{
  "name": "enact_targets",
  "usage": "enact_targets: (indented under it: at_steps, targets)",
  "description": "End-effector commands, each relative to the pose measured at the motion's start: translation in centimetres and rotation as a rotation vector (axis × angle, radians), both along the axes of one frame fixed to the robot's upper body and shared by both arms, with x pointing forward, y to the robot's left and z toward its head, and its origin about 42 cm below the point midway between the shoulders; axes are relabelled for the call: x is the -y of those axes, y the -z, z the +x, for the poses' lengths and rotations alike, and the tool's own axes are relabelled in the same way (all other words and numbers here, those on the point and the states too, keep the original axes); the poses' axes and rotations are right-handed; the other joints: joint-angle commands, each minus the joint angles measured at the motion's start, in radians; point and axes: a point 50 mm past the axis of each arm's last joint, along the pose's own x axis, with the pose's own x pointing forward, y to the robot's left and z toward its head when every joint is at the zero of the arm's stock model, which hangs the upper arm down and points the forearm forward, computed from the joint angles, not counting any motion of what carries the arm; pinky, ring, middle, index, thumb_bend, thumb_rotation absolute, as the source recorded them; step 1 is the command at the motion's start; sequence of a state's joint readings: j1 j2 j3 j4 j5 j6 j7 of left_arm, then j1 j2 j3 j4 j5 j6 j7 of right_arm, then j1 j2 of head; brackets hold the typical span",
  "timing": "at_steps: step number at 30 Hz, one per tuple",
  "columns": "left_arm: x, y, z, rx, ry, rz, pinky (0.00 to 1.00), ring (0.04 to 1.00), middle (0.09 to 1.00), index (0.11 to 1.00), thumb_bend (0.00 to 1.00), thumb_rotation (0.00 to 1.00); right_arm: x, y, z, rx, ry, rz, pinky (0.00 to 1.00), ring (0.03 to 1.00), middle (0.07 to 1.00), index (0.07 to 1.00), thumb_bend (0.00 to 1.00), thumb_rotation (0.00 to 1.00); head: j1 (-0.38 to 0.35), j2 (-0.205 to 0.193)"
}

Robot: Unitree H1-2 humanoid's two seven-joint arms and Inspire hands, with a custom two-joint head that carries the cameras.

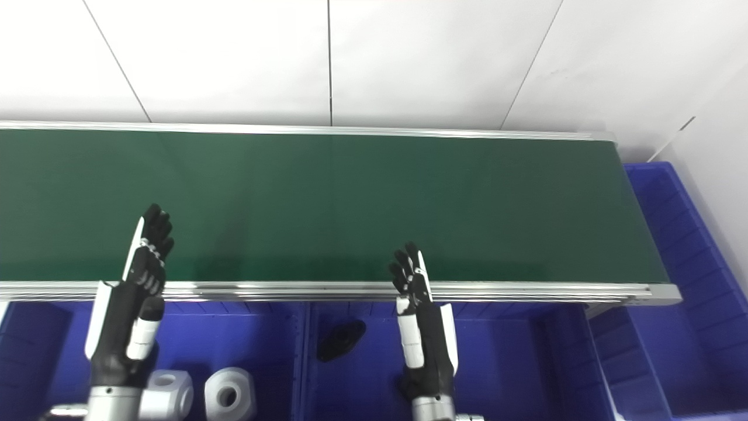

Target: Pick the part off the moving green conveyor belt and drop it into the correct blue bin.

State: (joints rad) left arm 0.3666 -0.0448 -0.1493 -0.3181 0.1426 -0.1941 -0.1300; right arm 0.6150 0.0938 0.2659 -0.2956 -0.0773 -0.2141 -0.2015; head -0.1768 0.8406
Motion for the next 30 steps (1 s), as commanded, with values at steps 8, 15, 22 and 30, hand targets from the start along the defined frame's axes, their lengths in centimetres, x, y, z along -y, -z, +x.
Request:
enact_targets:
  at_steps: [8,15,22,30]
  targets:
    - [0.0,-4.0,-4.0,0.020,-0.118,-0.223,1.00,1.000,1.000,1.000,0.83,0.84,-0.2,-1.8,-1.5,0.124,-0.024,-0.021,0.97,0.948,0.991,1.000,0.78,0.99,0.006,0.023]
    - [-1.9,-2.1,-4.0,0.037,-0.062,-0.033,1.00,1.000,1.000,1.000,0.87,0.88,-1.2,-2.2,-1.9,0.104,-0.038,-0.014,0.98,0.940,0.991,1.000,0.79,0.98,-0.055,0.045]
    - [-2.6,-2.2,-2.9,0.020,-0.032,-0.083,1.00,1.000,1.000,1.000,0.89,0.92,-1.1,-3.0,-1.9,0.101,0.022,-0.008,1.00,0.965,1.000,1.000,0.80,0.97,-0.097,0.081]
    - [-3.1,-2.9,-4.3,-0.031,-0.024,-0.148,1.00,0.996,0.996,0.995,0.83,0.92,-1.0,-3.5,-1.5,0.063,0.028,0.031,1.00,0.971,1.000,1.000,0.85,0.98,-0.099,0.116]
